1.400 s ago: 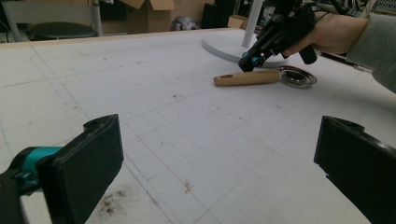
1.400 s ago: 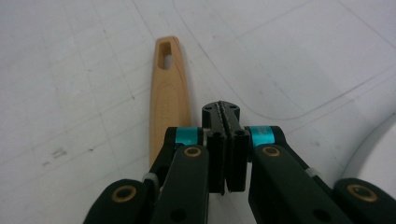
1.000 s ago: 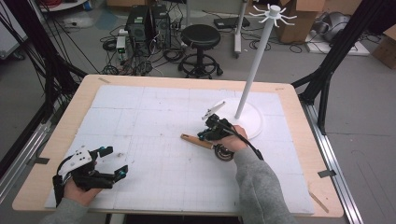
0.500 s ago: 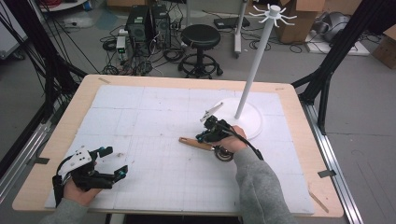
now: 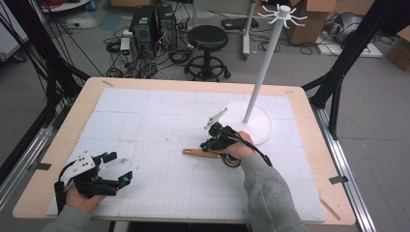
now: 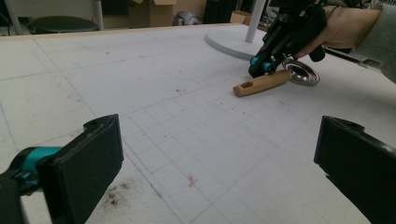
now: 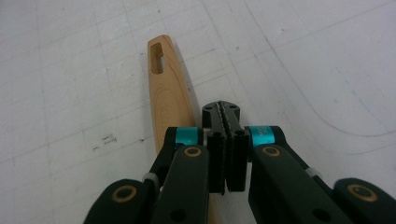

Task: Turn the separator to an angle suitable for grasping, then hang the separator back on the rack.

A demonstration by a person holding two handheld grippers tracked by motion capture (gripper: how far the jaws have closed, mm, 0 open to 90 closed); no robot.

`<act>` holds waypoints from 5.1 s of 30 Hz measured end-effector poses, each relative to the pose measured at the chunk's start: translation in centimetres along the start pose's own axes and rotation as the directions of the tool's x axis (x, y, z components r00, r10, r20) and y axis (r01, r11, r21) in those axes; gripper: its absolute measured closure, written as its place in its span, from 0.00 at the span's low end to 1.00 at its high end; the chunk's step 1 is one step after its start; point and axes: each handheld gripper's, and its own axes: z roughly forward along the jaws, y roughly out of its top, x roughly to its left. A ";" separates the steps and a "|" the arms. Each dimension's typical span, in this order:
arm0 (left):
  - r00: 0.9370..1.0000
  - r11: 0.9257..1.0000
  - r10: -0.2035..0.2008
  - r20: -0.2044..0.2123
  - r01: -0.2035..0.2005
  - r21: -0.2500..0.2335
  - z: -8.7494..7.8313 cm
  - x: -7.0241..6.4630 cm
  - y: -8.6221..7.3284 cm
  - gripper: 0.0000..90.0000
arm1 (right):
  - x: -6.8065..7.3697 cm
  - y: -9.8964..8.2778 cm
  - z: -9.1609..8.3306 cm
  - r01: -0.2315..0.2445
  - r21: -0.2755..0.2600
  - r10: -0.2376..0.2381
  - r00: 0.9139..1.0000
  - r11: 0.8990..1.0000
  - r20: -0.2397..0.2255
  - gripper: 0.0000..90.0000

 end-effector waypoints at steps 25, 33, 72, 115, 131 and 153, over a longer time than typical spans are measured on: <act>1.000 1.000 -0.004 0.006 0.003 0.008 0.2 0.0 0.0 0.02 | 0.4 -0.3 -4.1 0.134 -0.151 -0.134 0.991 0.979 0.011 0.26; 1.000 1.000 -0.009 0.010 0.008 0.013 0.3 0.1 0.0 0.02 | 0.9 -0.4 -4.5 0.175 -0.150 -0.179 0.984 0.973 -0.010 0.02; 1.000 1.000 -0.017 0.013 0.016 0.023 0.4 0.1 -0.1 0.02 | 0.9 -1.6 -2.4 0.292 0.152 -0.293 0.956 0.944 -0.016 0.11; 1.000 0.999 -0.018 0.020 0.017 0.028 0.4 0.1 -0.1 0.02 | 0.9 -2.0 -3.0 0.297 0.214 -0.295 0.955 0.931 -0.042 0.68; 1.000 0.999 -0.019 0.021 0.018 0.030 0.4 0.1 -0.1 0.02 | 1.2 -2.0 -3.1 0.286 0.229 -0.287 0.957 0.930 -0.033 0.76; 0.999 0.999 -0.026 0.023 0.026 0.036 0.5 0.2 -0.2 0.02 | 1.6 -2.2 -3.6 0.283 0.222 -0.289 0.957 0.933 -0.007 0.78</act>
